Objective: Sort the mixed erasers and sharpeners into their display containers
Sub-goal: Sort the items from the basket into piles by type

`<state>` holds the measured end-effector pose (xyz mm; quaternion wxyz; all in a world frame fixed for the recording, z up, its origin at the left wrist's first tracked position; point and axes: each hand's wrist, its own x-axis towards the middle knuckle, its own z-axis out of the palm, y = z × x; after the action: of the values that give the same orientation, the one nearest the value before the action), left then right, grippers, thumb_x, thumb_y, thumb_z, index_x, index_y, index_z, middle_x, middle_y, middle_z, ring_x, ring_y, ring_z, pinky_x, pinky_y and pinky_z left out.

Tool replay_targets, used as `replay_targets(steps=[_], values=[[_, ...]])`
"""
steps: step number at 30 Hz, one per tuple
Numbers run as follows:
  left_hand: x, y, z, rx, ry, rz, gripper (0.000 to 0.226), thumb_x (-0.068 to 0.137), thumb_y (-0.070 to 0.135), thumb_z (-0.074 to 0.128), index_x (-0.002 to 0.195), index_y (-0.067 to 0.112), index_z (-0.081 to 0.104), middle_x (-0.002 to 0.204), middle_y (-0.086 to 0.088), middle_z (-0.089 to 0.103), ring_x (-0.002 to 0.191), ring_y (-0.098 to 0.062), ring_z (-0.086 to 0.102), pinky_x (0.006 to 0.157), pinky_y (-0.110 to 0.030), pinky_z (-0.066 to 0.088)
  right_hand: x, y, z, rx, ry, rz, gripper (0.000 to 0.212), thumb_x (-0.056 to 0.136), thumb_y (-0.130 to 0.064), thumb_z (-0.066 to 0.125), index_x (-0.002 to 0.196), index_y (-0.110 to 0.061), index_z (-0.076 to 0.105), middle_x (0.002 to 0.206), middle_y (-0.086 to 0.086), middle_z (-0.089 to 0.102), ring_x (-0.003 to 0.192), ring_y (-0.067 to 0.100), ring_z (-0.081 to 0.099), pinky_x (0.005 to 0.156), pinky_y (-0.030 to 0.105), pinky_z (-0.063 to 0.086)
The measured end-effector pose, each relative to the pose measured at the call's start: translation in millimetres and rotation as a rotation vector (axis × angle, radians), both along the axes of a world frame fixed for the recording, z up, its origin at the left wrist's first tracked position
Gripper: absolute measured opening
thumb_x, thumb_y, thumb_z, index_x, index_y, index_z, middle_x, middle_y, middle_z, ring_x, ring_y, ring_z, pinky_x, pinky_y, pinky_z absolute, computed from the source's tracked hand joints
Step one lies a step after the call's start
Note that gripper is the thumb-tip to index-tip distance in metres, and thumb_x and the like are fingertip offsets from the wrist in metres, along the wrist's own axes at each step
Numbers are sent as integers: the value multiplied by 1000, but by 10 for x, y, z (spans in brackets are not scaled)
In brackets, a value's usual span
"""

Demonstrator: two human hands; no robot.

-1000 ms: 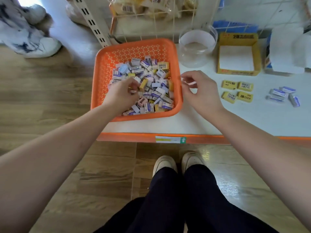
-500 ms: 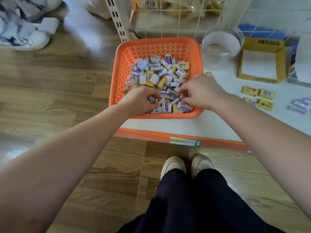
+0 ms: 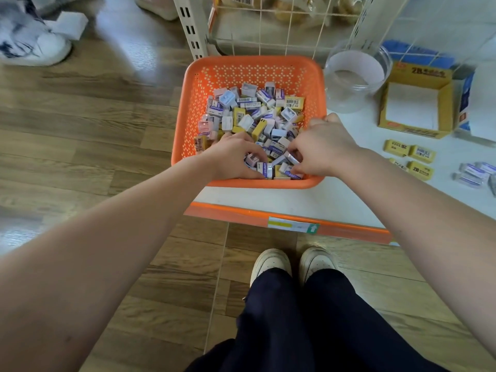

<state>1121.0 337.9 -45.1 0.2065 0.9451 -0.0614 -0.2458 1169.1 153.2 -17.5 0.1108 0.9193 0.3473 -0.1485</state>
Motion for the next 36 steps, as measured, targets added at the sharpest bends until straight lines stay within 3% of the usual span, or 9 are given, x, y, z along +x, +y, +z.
replay_targets(steps=[7,11,17,21,24,27,30,34,36], values=[[-7,-1,27,-87,-111,-26,27,76,36,76,99,30,63,118,6,54,113,-17,43,97,-38,36,15,-24,-22,114,51,-31,23,81,-41,61,104,-36,59,84,-5,48,102,21,44,89,37,28],[-22,-18,76,-181,-54,30,27,77,27,77,99,24,61,104,7,63,96,-5,54,82,-20,40,-8,-58,-73,208,54,-53,32,79,-40,62,111,-40,56,93,-6,56,105,21,42,88,36,26],[-34,-154,167,-302,-79,182,34,78,17,76,108,21,62,97,3,61,89,-16,62,83,-28,51,-3,-142,19,532,200,-181,35,85,-30,61,120,-35,61,121,-2,58,117,23,43,98,38,30],[39,-302,356,-420,-174,342,19,84,13,68,99,24,63,88,7,61,63,0,58,62,-17,48,-51,-298,101,835,283,-309,37,87,-18,61,123,-25,61,114,2,54,102,14,50,93,25,37],[128,-508,483,-532,-226,453,20,84,10,66,85,28,59,84,11,59,69,-10,63,63,-22,53,-125,-479,88,944,259,-363,38,85,-9,61,122,-17,62,108,4,51,94,9,47,86,15,35],[210,-769,535,-619,-247,488,23,83,5,66,80,26,57,83,8,58,73,-16,67,69,-24,56,-182,-713,37,993,194,-425,37,84,-6,62,121,-13,62,101,4,50,84,10,48,77,4,32],[252,-1062,518,-676,-239,497,23,84,3,64,79,24,56,83,4,57,84,-29,69,75,-37,58,-211,-1020,-15,1010,142,-516,36,83,-7,63,119,-12,63,98,1,49,80,12,51,79,10,37],[276,-1546,503,-718,-190,446,24,85,-1,62,77,21,53,82,-4,60,60,-9,65,50,-21,49,-273,-1532,-51,961,53,-658,33,80,-7,63,112,-10,67,99,8,58,81,13,53,80,15,40],[292,-1798,467,-728,-152,413,25,85,-1,61,77,21,52,82,-3,59,59,-4,63,48,-16,44,-334,-1808,-57,933,-5,-718,31,78,-6,63,109,-8,68,97,13,61,81,18,57,79,15,39]])
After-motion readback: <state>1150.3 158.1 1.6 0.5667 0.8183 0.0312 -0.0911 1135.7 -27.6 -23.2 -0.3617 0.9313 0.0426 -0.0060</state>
